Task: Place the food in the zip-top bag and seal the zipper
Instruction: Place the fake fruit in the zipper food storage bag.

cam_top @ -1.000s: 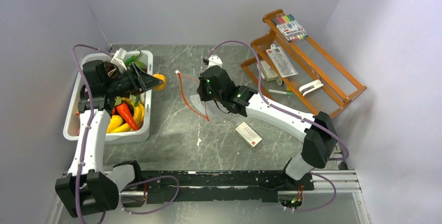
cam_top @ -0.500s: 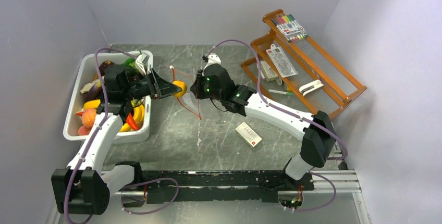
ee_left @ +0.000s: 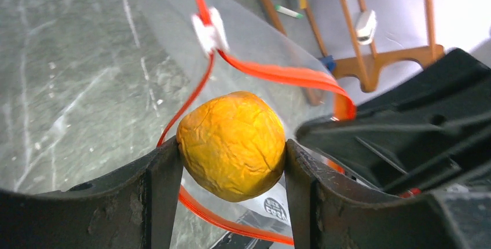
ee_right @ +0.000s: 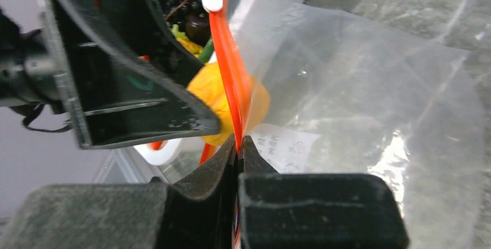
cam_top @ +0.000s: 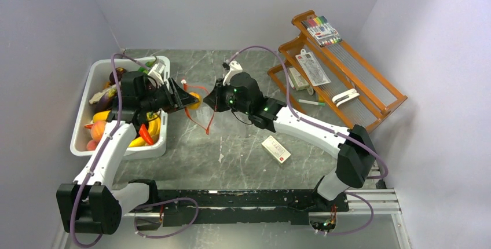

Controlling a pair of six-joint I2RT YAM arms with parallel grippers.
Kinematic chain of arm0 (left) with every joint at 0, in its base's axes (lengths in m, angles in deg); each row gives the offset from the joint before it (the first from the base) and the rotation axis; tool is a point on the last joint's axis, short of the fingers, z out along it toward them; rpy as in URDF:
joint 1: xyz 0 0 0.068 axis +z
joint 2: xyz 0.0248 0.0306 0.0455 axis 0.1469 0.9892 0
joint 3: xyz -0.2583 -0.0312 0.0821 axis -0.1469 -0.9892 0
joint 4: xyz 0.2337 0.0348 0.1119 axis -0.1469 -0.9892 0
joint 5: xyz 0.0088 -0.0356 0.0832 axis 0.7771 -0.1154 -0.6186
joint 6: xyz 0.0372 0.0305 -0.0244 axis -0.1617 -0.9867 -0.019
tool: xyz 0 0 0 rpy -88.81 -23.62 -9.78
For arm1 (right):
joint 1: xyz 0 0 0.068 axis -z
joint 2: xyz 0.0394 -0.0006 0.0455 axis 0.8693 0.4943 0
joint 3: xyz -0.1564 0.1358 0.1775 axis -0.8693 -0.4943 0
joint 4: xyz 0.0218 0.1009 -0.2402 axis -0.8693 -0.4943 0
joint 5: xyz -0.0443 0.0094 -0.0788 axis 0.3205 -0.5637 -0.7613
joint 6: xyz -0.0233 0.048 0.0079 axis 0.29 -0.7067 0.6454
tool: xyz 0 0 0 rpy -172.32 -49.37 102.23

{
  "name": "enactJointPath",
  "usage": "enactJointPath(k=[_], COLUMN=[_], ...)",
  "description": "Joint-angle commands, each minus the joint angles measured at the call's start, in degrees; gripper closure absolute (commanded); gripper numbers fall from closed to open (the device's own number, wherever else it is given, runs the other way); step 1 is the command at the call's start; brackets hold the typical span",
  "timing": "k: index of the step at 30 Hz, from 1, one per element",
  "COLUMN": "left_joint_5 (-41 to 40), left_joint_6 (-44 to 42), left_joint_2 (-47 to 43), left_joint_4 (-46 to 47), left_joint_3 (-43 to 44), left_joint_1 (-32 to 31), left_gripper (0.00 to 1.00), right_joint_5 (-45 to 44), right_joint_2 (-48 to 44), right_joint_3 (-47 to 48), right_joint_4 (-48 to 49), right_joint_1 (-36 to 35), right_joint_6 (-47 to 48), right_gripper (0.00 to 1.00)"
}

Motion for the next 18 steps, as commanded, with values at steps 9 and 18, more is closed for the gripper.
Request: enactJointPath(k=[9,18], left_joint_5=[-8.1,-4.7], left_joint_6=[-3.5,-4.4], left_joint_2=[1.0,-0.4], left_joint_4=[-8.9,-11.8], left_joint_3=[4.1,5.3], left_joint_1=[-0.7,-0.7], left_gripper=[0.53,0.36], right_joint_5=[5.5,2.6], right_joint_2=[-1.7,-1.9], right_joint_3=[-1.7,-2.5], right_joint_4=[7.1,5.8], right_joint_1=[0.1,0.2], right_joint_6=[1.0,0.4], right_gripper=[1.00,1.00])
